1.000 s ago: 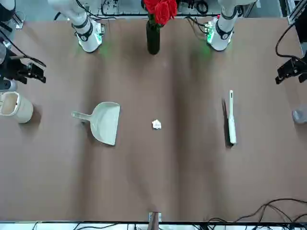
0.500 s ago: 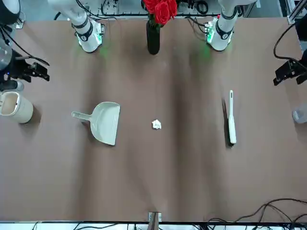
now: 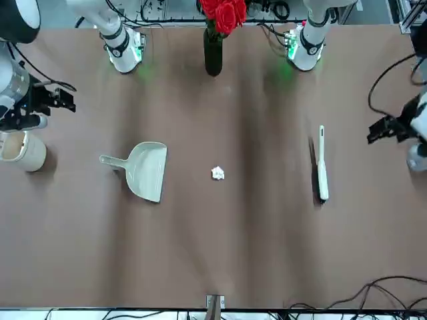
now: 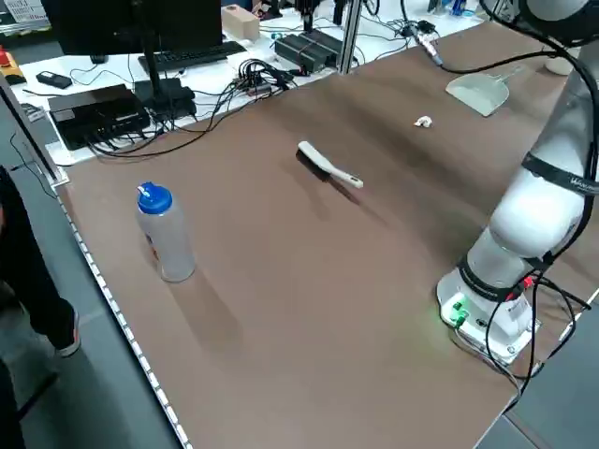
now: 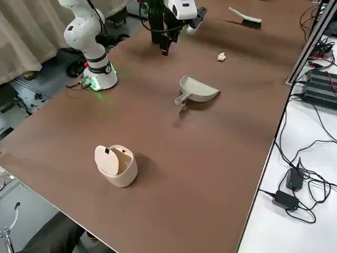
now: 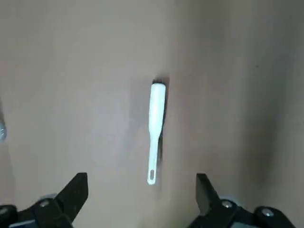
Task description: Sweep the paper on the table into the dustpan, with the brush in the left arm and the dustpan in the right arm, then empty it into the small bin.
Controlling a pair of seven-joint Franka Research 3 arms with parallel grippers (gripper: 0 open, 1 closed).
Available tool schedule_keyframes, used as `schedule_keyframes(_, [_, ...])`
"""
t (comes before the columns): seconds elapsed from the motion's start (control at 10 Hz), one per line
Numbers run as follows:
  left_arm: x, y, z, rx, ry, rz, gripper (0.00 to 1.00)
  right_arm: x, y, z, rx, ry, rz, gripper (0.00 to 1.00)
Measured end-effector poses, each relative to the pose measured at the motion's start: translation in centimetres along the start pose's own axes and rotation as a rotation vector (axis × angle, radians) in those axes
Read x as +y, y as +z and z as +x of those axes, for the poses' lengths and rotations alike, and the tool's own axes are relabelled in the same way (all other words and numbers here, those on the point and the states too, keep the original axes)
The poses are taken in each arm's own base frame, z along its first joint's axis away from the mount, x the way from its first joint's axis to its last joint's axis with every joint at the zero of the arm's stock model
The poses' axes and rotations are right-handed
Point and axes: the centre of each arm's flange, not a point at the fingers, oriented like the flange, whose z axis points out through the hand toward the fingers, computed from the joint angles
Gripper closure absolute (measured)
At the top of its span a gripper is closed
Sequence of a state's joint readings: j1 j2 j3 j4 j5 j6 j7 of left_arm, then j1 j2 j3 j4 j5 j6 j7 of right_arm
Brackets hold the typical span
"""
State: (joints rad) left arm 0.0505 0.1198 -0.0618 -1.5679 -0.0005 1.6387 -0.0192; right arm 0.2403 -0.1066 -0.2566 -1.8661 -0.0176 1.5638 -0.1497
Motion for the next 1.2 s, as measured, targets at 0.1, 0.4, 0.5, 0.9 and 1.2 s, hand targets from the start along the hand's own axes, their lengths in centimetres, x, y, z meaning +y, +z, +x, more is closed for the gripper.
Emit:
schedule_keyframes(0.1, [0.2, 2.7, -0.2, -0.012, 0.003, 0.001, 0.0, 0.1, 0.1, 0.0, -0.002, -0.072, -0.004, 0.0])
schedule_keyframes(0.4, [0.4, 12.7, -2.2, -0.028, -0.008, 0.004, 0.0, 0.6, 1.7, -0.2, -0.078, -0.43, -0.008, 0.0])
schedule_keyframes(0.5, [0.5, 16.1, -3.3, -0.022, -0.014, 0.004, 0.0, 0.7, 2.5, 0.1, -0.102, -0.515, 0.0, 0.0])
schedule_keyframes(0.9, [0.3, 25.5, -7.5, -0.033, -0.05, 0.006, 0.0, -3.8, 9.1, 4.1, -0.239, -0.761, 0.014, 0.03])
schedule_keyframes(1.2, [0.3, 29.8, -9.3, -0.077, -0.088, 0.007, 0.03, -4.5, 13.4, 7.3, -0.243, -0.971, 0.006, 0.0])
